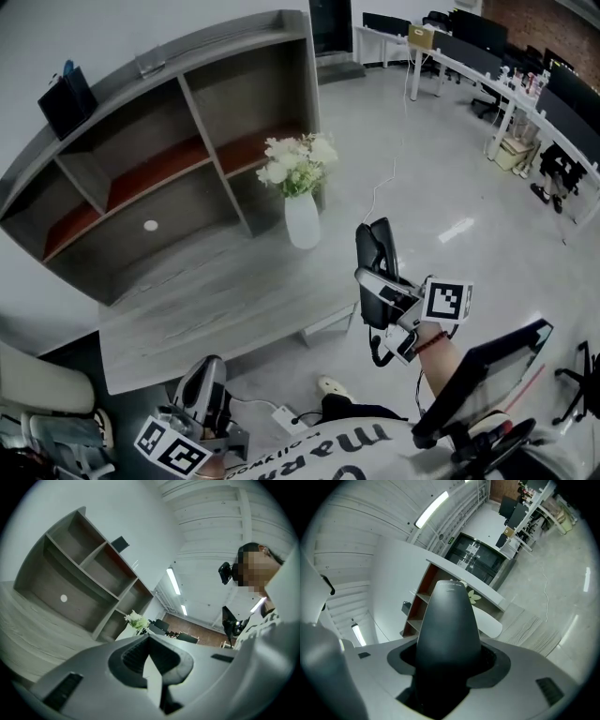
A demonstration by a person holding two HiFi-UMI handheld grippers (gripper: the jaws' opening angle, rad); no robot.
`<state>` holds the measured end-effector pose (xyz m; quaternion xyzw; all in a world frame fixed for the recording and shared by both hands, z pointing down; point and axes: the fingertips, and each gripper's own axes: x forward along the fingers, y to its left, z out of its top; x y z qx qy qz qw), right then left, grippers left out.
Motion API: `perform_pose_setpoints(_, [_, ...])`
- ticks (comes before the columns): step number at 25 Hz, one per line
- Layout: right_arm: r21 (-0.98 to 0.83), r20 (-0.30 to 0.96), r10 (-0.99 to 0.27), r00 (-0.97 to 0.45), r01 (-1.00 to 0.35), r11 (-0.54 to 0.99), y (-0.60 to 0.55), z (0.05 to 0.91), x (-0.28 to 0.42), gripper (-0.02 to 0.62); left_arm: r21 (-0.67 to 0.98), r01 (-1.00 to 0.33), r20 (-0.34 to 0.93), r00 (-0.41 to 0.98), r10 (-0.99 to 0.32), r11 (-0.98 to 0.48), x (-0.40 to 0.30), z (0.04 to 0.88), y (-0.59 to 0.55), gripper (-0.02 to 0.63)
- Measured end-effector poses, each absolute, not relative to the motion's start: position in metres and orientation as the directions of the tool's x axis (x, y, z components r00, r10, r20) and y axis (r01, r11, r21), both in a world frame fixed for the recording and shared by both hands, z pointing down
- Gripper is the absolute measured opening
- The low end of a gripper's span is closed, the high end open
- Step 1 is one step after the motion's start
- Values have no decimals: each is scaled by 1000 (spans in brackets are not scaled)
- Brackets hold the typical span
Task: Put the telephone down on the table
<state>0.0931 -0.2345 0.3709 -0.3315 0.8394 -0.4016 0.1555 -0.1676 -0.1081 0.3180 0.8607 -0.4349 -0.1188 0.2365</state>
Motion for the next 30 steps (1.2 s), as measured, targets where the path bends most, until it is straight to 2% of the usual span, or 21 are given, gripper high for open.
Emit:
perform_pose_setpoints(12, [-801, 229, -709, -667, -543, 253, -312, 463, 108, 284, 560, -668, 123, 652, -748, -490, -126, 387, -189, 9])
perform_pose_setpoints(17, [-744, 340, -697, -632, -634, 211, -318, 481, 116, 284, 549, -674, 185, 674, -715, -494, -107, 391, -185, 9])
perform_pose_setpoints(23, [-635, 483, -664, -571, -750, 185, -349, 531, 111, 284, 567, -687, 234, 663, -711, -455, -115, 433, -208, 9])
perform_pose_setpoints(30, [-594, 554, -645, -527, -792, 137, -359, 556, 115, 284, 586, -691, 251, 652, -716, -424, -119, 445, -209, 9])
